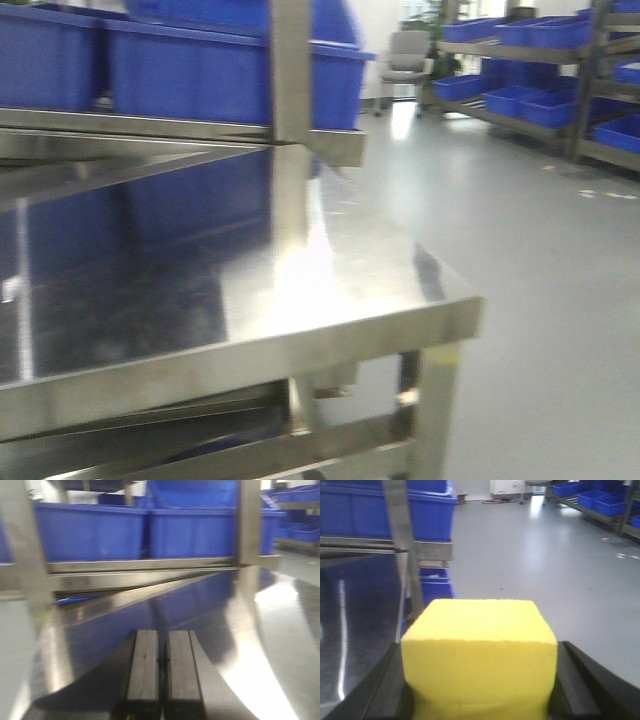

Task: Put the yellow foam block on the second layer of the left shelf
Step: 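Drive the base away from the steel table holding the cube, then drive the base to the shelf rack of blue bins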

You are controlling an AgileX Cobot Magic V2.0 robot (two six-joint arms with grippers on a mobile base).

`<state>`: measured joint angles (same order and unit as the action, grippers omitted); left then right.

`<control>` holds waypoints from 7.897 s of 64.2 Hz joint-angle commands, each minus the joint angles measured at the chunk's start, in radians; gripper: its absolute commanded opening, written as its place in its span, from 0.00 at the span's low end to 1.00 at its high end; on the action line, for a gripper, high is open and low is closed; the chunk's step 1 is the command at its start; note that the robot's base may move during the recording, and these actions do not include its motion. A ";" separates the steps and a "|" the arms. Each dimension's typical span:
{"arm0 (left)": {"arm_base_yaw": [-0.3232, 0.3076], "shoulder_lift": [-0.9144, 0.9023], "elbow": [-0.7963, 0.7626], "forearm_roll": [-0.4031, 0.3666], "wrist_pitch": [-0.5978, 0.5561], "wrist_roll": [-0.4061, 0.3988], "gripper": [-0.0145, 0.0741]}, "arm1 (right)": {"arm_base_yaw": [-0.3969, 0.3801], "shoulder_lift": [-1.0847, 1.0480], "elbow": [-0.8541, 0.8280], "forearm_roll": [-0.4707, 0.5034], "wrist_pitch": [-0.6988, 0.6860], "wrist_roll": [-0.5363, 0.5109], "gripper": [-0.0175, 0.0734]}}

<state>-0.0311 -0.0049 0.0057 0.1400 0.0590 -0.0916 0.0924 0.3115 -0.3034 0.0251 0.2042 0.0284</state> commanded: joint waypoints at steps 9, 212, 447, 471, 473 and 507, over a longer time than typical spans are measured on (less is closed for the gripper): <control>0.002 -0.021 0.025 -0.006 -0.081 -0.005 0.32 | -0.007 0.004 -0.029 0.001 -0.095 -0.013 0.70; 0.002 -0.021 0.025 -0.006 -0.081 -0.005 0.32 | -0.007 0.004 -0.029 0.001 -0.095 -0.013 0.70; 0.002 -0.019 0.025 -0.006 -0.081 -0.005 0.32 | -0.007 0.004 -0.029 0.001 -0.095 -0.013 0.70; 0.002 -0.019 0.025 -0.006 -0.081 -0.005 0.32 | -0.007 0.004 -0.029 0.001 -0.095 -0.013 0.70; 0.002 -0.019 0.025 -0.006 -0.081 -0.005 0.32 | -0.007 0.004 -0.029 0.001 -0.095 -0.013 0.70; 0.002 -0.019 0.025 -0.006 -0.081 -0.005 0.32 | -0.007 0.004 -0.029 0.001 -0.095 -0.013 0.70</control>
<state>-0.0294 -0.0049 0.0057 0.1400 0.0590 -0.0916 0.0924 0.3100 -0.3034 0.0251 0.2042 0.0284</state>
